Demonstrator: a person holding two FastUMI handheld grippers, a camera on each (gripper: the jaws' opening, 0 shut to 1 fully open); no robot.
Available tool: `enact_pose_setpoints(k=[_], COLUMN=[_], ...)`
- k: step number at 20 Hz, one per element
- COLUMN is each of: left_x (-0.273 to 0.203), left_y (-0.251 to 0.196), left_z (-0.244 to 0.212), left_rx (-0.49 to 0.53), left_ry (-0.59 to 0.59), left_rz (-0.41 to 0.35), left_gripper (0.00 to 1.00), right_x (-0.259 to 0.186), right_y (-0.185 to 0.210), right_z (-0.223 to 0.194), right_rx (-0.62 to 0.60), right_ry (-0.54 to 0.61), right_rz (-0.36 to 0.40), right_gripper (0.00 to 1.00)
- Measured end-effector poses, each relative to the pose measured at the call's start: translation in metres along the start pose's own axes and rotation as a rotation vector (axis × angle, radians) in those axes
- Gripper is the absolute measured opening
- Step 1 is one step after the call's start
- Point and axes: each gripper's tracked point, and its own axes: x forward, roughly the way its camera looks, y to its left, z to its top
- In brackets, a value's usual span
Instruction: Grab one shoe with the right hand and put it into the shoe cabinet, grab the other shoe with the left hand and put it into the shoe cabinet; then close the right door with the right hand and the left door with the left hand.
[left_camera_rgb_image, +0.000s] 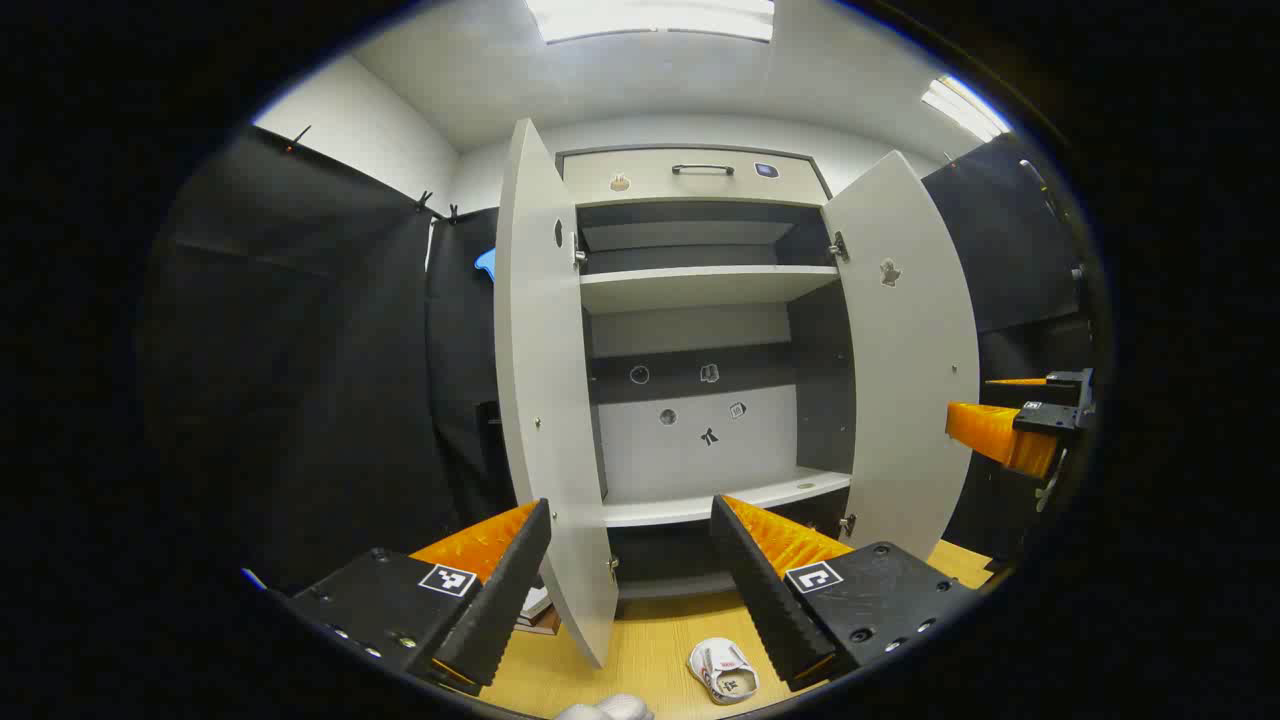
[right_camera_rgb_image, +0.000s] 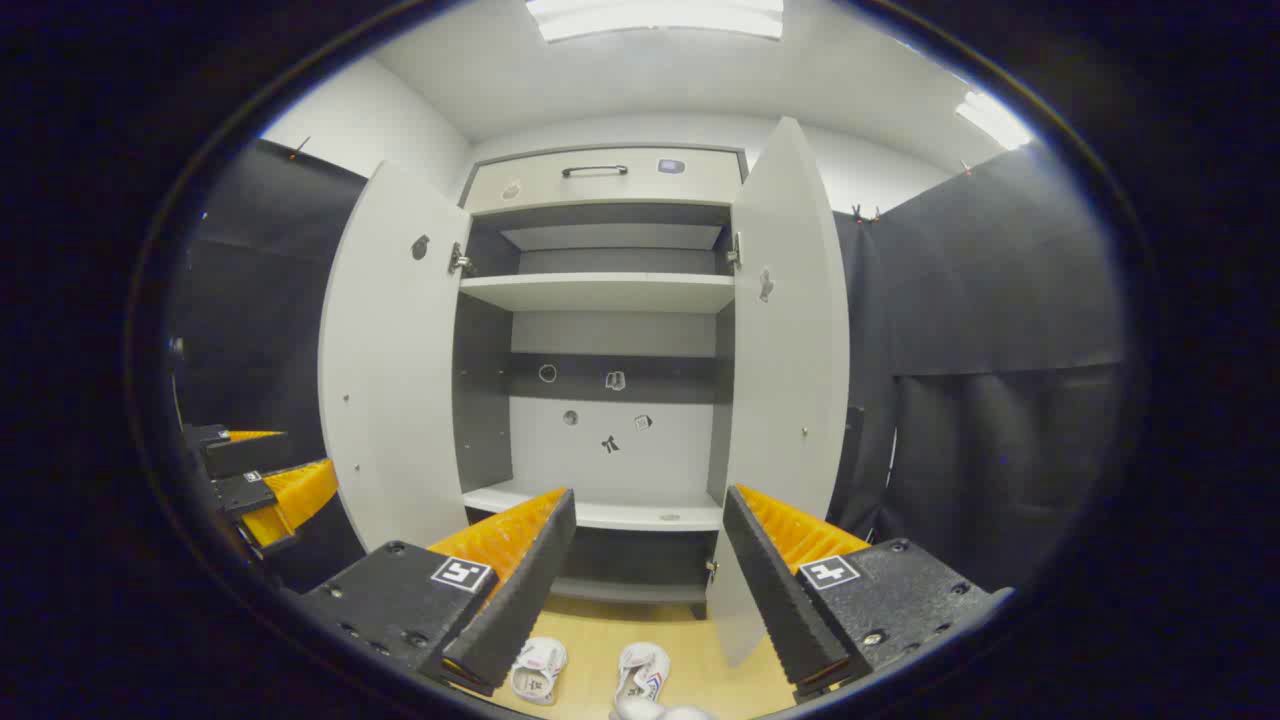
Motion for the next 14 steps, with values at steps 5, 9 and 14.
enact_pose_setpoints(k=[5, 9, 14], left_x=[-0.004, -0.010, -0.014], left_y=[0.011, 0.017, 0.025], left_z=[0.001, 0.002, -0.003], left_rx=[0.005, 0.017, 0.008], left_ry=[-0.006, -0.015, -0.016], left_rz=[0.016, 0.020, 0.015], left_gripper=[0.96, 0.96, 0.96], right_x=[-0.001, -0.004, -0.011], right_y=[0.004, 0.009, 0.023], right_z=[0.002, -0.005, -0.061], right_rx=[-0.010, -0.019, -0.064], right_ry=[-0.001, 0.021, 0.139], right_rz=[-0.009, -0.013, 0.014], right_gripper=[0.97, 0.97, 0.96])
